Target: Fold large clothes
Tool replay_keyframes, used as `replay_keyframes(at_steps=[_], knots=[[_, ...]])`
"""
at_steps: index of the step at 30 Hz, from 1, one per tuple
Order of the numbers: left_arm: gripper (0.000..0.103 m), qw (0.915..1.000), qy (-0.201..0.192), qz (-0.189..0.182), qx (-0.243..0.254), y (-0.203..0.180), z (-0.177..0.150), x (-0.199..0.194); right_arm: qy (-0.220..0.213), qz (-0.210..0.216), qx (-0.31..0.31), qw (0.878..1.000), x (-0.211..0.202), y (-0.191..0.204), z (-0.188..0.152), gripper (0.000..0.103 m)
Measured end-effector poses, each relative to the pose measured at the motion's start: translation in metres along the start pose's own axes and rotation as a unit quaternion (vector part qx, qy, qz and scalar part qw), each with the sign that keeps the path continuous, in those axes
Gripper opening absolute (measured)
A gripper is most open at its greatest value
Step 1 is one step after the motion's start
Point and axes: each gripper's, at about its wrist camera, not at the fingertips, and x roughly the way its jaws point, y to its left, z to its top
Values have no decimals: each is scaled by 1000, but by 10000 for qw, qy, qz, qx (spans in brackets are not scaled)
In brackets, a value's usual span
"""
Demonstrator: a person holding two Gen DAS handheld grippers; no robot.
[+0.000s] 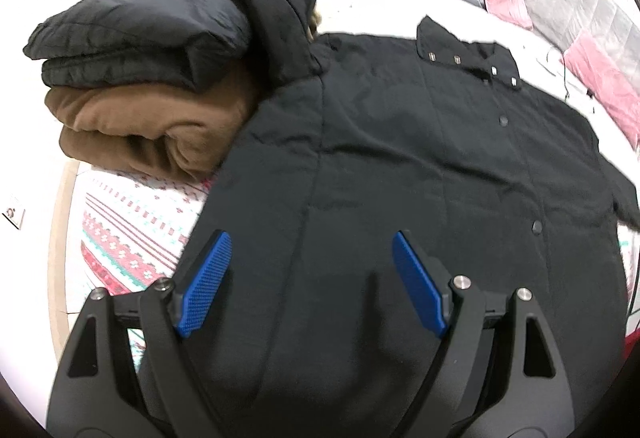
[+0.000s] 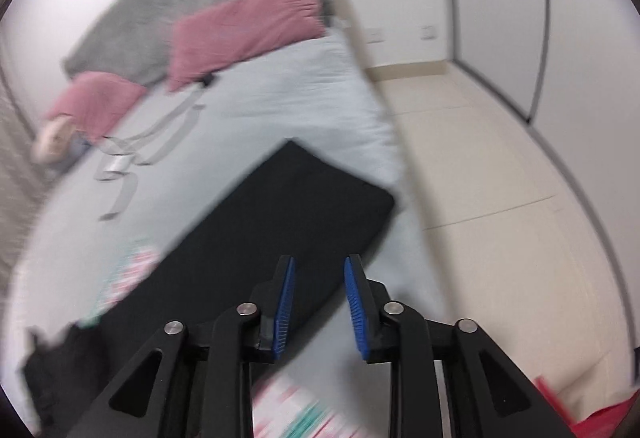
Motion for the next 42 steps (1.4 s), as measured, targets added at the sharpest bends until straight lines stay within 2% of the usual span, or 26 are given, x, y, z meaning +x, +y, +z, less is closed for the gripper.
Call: replay_keyframes(at_steps=[2,3,5,7,8,11,13,15,17,19,21,24,28,29,30,31,32,33,35,38,40,42], knots=[[83,9998,-136,-41,-139,9,7,-9,242,687,17,9973,-29,18,-27,44],[83,9995,-190,-91,-244,17,12,-15,346,880,-105,9955,-40,28,-40,48],[83,9981,-273,-231,-511,36,22,-28,721,1286,-680,9867,-65,64,-81,61],[83,9942,-484,-311,-911,66,37,-46,1098,1645,-1160,9734,-80,94,-119,65],[83,9918,-606,-288,-1085,79,45,-54,1381,1877,-1459,9615,-89,111,-147,66],[83,9843,-785,-37,-1580,126,83,-68,1885,2103,-1900,9403,-100,135,-205,68],[83,9831,-790,97,-1646,146,113,-69,2233,2162,-2151,9258,-101,146,-246,69],[83,9818,-815,324,-1686,165,148,-63,2385,2071,-2534,9143,-95,154,-277,70],[83,9762,-879,490,-1923,188,183,-55,2521,1769,-2756,9106,-84,158,-302,70],[83,9703,-902,510,-2184,206,208,-41,2650,1794,-2748,9067,-79,160,-313,70],[83,9653,-855,384,-2436,219,227,-24,2575,1768,-2862,9058,-77,164,-317,70],[83,9590,-597,-1,-2770,227,246,14,2341,1748,-3069,9058,-83,169,-324,70],[81,9530,-458,236,-2985,226,250,46,2366,1798,-3015,9060,-78,168,-326,70],[69,9517,-529,242,-3014,226,249,48,2367,1798,-3015,9060,-77,169,-325,70],[41,9525,-608,183,-2980,224,250,53,2365,1810,-3021,9056,-76,168,-325,70],[23,9544,-621,87,-2919,223,251,56,2352,1824,-3027,9054,-76,168,-323,70],[11,9556,-625,67,-2878,224,253,58,2327,1837,-3029,9057,-77,167,-322,70],[8,9557,-706,83,-2857,224,254,55,2298,1849,-3033,9061,-77,167,-322,70],[7,9530,-1032,31,-2850,230,256,38,2262,1889,-3060,9053,-77,167,-324,70],[6,9403,-1573,12,-3017,244,255,3,2235,1959,-3082,9037,-78,170,-324,70],[6,9363,-1665,140,-3088,255,254,-7,2202,1986,-3093,9036,-78,171,-323,70],[6,9388,-1619,249,-3029,259,250,-4,2166,1965,-3111,9042,-77,171,-323,70]])
